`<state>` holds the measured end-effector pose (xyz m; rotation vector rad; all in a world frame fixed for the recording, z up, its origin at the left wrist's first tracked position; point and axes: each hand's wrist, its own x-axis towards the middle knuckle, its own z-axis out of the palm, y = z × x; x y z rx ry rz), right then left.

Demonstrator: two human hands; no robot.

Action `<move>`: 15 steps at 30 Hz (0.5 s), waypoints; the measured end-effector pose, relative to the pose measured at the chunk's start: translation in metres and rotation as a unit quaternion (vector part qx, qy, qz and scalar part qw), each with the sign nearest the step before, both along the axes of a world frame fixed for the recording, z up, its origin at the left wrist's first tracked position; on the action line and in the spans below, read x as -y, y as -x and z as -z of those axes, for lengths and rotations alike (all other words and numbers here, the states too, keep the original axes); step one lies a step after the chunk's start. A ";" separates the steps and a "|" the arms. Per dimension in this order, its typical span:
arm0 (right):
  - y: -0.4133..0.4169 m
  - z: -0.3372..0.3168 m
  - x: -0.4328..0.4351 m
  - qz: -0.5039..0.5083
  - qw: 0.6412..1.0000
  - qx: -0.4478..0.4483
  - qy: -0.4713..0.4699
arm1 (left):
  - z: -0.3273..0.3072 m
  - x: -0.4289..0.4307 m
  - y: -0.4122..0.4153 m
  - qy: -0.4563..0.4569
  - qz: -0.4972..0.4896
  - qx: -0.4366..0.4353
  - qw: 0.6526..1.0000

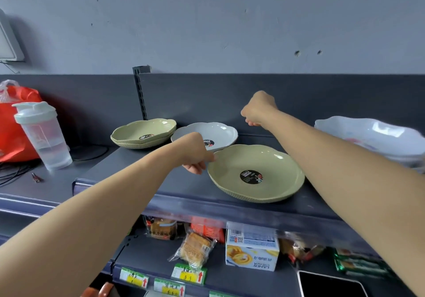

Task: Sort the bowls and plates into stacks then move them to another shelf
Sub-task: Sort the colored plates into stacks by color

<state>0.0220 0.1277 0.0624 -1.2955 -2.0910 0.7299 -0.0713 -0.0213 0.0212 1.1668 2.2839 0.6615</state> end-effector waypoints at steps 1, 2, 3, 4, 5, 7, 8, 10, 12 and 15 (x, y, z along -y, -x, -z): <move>-0.006 -0.005 0.002 0.000 1.000 0.003 -0.012 | 0.000 -0.002 -0.003 -0.003 0.000 0.013 1.000; -0.012 -0.009 0.004 0.002 1.000 0.005 -0.024 | 0.001 -0.003 -0.004 -0.008 -0.001 0.021 1.000; -0.019 -0.013 0.006 0.005 0.999 0.008 -0.034 | 0.002 -0.004 -0.006 -0.014 -0.004 0.028 0.999; -0.027 -0.017 0.008 0.009 0.999 0.007 -0.044 | 0.003 -0.004 -0.007 -0.019 -0.005 0.036 0.999; -0.034 -0.020 0.010 0.012 0.999 0.002 -0.051 | 0.004 -0.005 -0.008 -0.021 -0.004 0.043 0.999; -0.049 -0.025 0.015 0.018 0.998 -0.006 -0.062 | 0.006 -0.005 -0.009 -0.024 0.002 0.057 0.998; -0.056 -0.026 0.018 0.022 0.998 -0.007 -0.065 | 0.007 -0.005 -0.011 -0.030 0.001 0.064 0.997; -0.069 -0.026 0.023 0.028 0.997 -0.008 -0.067 | 0.004 -0.004 -0.015 -0.036 -0.013 0.067 0.997; -0.079 -0.024 0.027 0.034 0.997 -0.008 -0.069 | 0.002 -0.002 -0.019 -0.049 -0.033 0.067 0.996; -0.092 -0.022 0.032 0.038 0.996 0.001 -0.080 | -0.001 0.006 -0.025 -0.067 -0.057 0.072 0.994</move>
